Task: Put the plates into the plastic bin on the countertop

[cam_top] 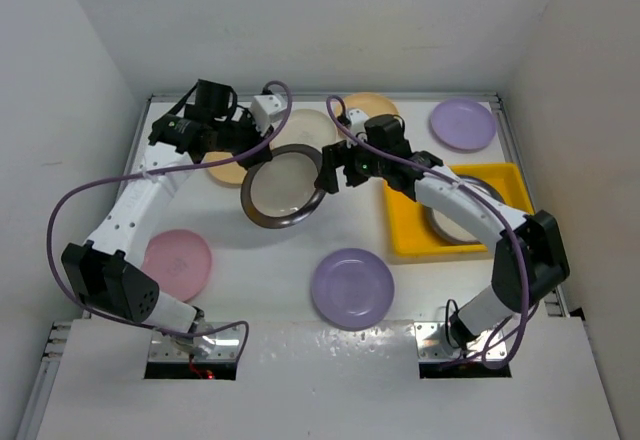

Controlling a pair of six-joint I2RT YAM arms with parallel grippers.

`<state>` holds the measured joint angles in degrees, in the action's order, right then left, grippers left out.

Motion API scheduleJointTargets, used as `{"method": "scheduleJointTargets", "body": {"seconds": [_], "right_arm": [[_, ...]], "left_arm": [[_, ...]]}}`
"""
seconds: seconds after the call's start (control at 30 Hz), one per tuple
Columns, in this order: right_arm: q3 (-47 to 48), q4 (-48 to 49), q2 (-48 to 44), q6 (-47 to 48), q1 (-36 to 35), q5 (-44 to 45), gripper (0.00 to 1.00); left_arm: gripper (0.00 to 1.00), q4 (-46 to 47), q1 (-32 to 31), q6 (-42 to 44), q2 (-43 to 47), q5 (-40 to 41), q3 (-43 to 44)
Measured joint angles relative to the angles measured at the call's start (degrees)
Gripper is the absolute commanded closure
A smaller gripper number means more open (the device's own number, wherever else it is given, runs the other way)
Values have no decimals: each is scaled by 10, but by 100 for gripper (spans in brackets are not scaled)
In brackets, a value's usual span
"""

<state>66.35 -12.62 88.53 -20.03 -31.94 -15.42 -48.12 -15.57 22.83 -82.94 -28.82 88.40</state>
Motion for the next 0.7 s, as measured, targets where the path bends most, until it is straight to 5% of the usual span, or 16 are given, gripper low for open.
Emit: {"method": "scheduleJointTargets", "body": {"seconds": [0.13, 0.37, 0.5, 0.57, 0.6, 0.63, 0.67, 0.7], "right_arm": [[12, 28, 21, 2, -7, -15, 14], [-26, 102, 21, -36, -15, -33, 58], [-51, 117, 17, -40, -15, -74, 100], [-61, 124, 11, -37, -22, -108, 100], [-66, 131, 6, -40, -27, -111, 100], [-73, 136, -2, -45, -26, -110, 100], [-83, 143, -11, -53, -22, -110, 100], [-94, 141, -22, -66, -16, -110, 100]], "left_arm": [[100, -34, -18, 2, -2, -19, 0], [100, -61, -16, 9, -2, -83, 0], [100, -45, -10, 21, -6, -108, 3], [100, -26, 4, 28, -12, -109, 8], [91, -28, 9, 27, -15, -115, 11], [69, -29, 11, 26, -15, -119, 11], [34, -27, 9, 21, -15, -115, 11], [26, -23, 5, 11, -17, -106, 15]]}}
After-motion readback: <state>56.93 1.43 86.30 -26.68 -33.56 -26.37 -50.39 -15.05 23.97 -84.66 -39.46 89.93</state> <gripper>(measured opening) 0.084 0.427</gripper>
